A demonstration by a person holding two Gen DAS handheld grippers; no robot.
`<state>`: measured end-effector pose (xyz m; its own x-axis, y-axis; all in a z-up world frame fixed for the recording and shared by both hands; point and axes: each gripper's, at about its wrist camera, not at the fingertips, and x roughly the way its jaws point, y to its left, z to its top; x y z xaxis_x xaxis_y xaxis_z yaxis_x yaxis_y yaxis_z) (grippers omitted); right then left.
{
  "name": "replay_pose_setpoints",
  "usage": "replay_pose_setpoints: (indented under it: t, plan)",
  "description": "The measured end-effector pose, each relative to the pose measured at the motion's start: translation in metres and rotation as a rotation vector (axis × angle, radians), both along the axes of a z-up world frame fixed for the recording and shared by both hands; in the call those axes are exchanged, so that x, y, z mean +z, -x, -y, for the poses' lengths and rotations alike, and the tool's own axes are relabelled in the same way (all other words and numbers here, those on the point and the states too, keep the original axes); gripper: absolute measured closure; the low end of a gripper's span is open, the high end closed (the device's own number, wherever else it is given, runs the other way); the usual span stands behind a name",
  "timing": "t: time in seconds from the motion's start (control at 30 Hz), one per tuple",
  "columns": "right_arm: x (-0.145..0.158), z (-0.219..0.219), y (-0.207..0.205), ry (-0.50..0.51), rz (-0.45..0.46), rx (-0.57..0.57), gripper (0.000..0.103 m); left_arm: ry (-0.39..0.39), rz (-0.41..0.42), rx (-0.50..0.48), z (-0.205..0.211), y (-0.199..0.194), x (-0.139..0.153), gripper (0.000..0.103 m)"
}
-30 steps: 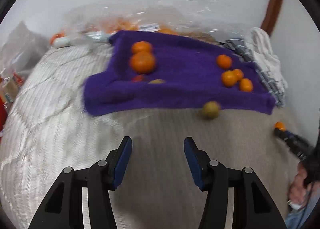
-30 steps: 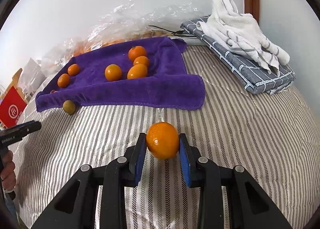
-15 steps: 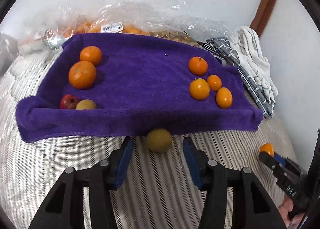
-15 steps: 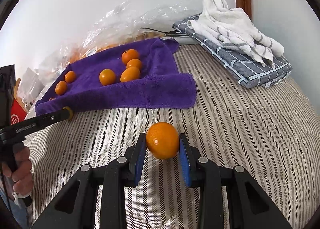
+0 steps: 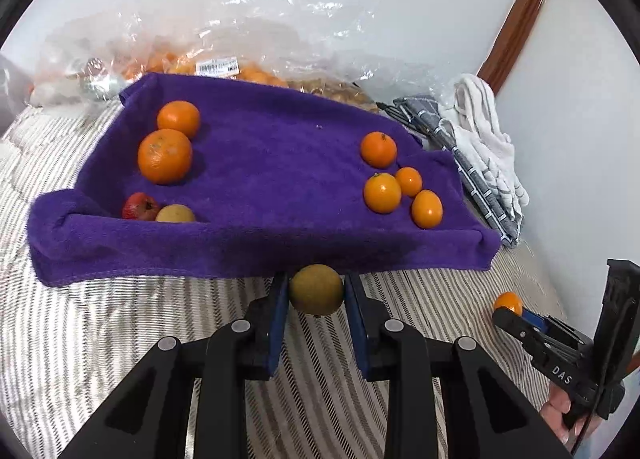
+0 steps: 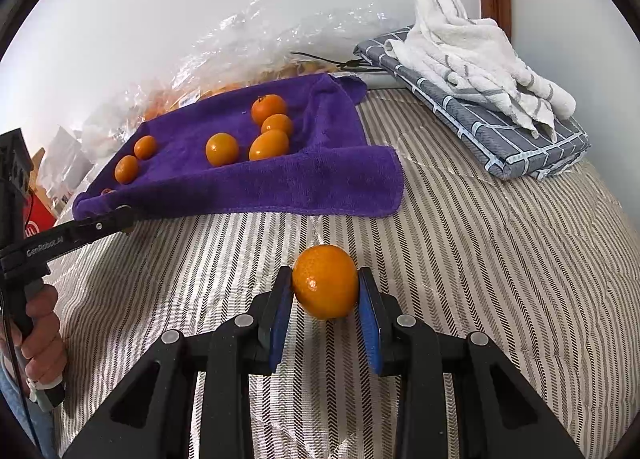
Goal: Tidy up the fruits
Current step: 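Carry the mandarin onto the towel while the left gripper carries the yellow-green fruit there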
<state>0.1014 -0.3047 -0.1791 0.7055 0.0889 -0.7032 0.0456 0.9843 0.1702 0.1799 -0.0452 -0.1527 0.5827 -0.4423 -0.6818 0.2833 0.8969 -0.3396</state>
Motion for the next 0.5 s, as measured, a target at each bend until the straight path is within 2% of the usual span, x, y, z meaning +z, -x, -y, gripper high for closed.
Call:
replay_pose_setpoints:
  t: [0.1, 0.23, 0.3, 0.5]
  plan:
    - [0.003, -0.001, 0.006, 0.011, 0.019, -0.01, 0.071, 0.035, 0.021, 0.019, -0.011, 0.003, 0.008, 0.076]
    - [0.01, 0.001, 0.007, -0.036, 0.006, -0.007, 0.071, 0.058, 0.032, 0.042, -0.026, 0.004, 0.016, 0.076]
    - [0.022, 0.0, 0.004, -0.023, 0.017, -0.012, 0.071, 0.066, 0.033, 0.059, -0.037, 0.006, 0.022, 0.076]
    - [0.067, -0.003, -0.017, 0.002, 0.087, 0.001, 0.071, 0.025, 0.045, 0.123, -0.072, 0.001, 0.046, 0.076]
